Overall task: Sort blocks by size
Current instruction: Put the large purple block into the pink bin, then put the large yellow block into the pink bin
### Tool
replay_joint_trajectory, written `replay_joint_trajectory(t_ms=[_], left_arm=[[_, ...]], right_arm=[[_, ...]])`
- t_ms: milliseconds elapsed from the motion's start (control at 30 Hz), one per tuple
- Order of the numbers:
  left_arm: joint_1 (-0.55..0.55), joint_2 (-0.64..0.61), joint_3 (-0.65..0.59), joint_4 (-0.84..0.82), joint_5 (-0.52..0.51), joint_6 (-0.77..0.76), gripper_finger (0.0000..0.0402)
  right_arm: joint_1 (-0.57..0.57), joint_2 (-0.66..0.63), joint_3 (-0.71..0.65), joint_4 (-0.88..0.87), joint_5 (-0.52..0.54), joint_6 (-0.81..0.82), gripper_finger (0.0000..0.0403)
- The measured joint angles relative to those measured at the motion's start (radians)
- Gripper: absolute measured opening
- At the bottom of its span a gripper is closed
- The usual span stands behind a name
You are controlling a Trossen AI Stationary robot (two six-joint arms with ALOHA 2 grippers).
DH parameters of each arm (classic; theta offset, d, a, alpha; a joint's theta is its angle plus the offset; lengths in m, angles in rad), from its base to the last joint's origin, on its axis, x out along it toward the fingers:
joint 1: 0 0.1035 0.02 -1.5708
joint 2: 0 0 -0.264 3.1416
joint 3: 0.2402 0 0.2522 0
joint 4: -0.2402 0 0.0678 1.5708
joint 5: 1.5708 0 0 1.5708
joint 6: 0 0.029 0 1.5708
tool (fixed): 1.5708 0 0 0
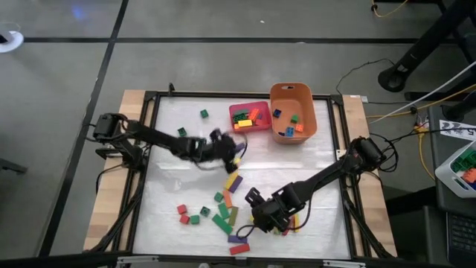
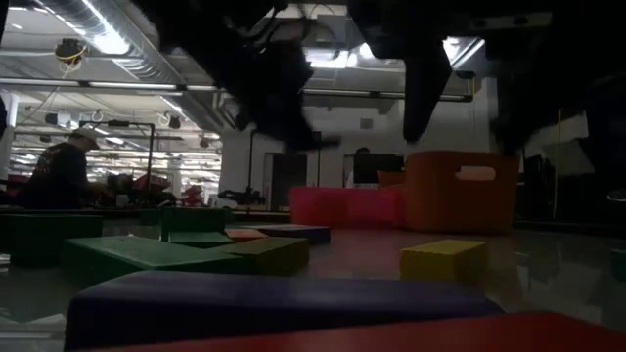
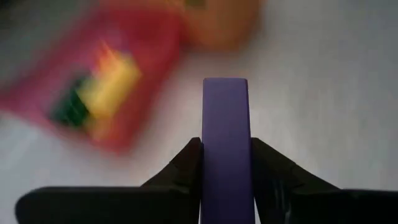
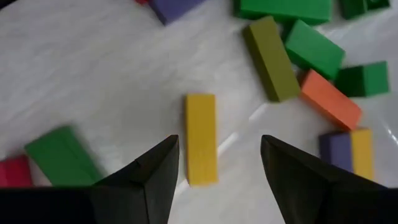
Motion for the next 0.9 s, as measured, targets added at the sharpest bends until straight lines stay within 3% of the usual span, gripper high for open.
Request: replay_joint_trajectory(t_ms=[133, 267, 500, 667, 900], left_arm=[[0.117, -0.009, 0.054, 0.097, -0.004, 0.189, 0.0088], [0.236, 0.015, 0.061, 0.246, 0.011, 0.295, 0.0129], [0.359, 0.036, 0.061, 0.25, 0.193, 0.167, 0.0172], [0.367, 0.037, 0.061, 0.232, 0.21, 0.072, 0.0173], [0.322, -0.015, 0.061, 0.125, 0.263, 0.081, 0.0168]], right_arm=[[0.007, 0.0, -0.05, 0.1, 0.0, 0.01, 0.0227], [0.005, 0.0, -0.081, 0.151, 0.001, 0.016, 0.0227], [0.005, 0.0, -0.113, 0.202, 0.002, 0.016, 0.0227], [0.005, 0.0, -0.114, 0.202, 0.002, 0.016, 0.0227], [0.002, 0.01, -0.114, 0.204, 0.002, 0.014, 0.0227]])
